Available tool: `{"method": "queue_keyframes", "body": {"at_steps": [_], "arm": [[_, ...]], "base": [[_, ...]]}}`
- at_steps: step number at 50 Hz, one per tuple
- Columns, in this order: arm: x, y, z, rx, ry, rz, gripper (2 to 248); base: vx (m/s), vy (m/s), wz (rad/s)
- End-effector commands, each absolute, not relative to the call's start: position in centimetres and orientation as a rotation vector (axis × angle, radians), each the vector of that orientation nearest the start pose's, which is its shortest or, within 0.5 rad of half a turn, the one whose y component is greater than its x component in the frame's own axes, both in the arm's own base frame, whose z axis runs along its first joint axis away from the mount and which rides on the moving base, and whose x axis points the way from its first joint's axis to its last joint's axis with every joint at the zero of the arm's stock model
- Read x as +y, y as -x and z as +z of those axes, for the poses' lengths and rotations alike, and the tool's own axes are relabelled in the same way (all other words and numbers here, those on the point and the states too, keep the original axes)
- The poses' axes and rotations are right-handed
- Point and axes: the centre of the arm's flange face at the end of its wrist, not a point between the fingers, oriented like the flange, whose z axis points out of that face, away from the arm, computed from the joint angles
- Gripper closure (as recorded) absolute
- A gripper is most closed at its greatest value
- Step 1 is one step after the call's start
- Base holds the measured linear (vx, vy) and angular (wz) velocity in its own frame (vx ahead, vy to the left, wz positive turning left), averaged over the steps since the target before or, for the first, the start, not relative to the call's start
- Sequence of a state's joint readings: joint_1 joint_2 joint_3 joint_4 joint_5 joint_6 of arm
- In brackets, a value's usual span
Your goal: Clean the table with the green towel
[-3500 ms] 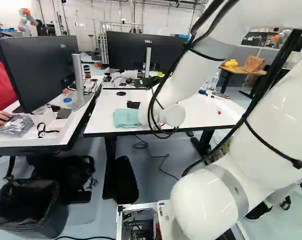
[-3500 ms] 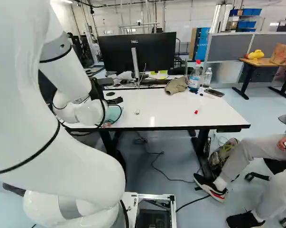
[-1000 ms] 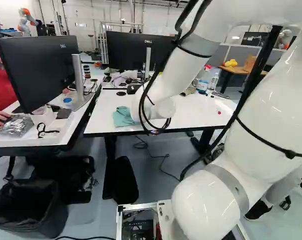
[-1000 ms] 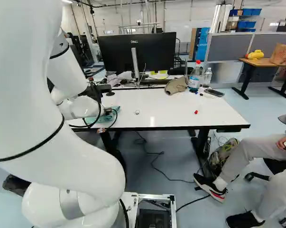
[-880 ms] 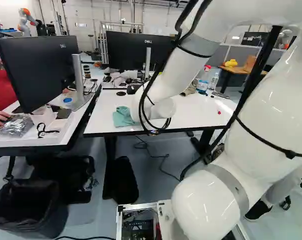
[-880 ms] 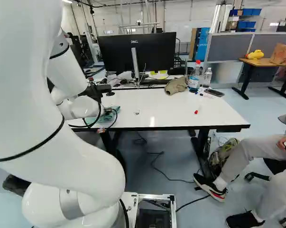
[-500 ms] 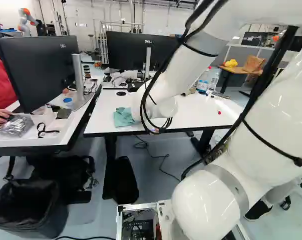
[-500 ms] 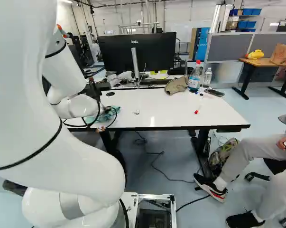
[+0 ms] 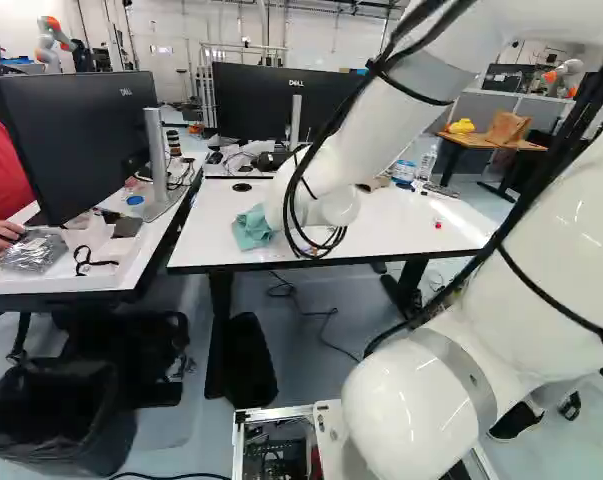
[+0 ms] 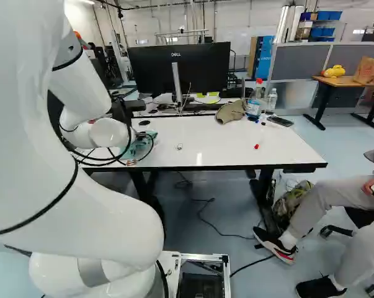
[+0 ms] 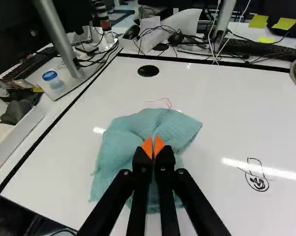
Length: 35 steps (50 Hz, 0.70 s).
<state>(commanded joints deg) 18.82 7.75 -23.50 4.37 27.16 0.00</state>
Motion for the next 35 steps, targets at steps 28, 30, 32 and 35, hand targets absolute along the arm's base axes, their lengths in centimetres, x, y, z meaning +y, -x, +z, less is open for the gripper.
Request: {"method": "queue_keyframes", "body": {"at_steps": [28, 30, 32, 35], "arm": [[12.3, -40.9, 42.9, -0.275, 2.590, -1.470, 225], [12.4, -41.3, 42.9, -0.275, 2.590, -1.470, 225], [12.6, -41.7, 42.9, -0.275, 2.589, -1.470, 225], [12.8, -42.3, 42.9, -0.277, 2.588, -1.470, 225]], "base": [[0.000, 0.000, 0.000], [0.000, 0.000, 0.000], [0.000, 0.000, 0.000], [0.000, 0.000, 0.000]]}}
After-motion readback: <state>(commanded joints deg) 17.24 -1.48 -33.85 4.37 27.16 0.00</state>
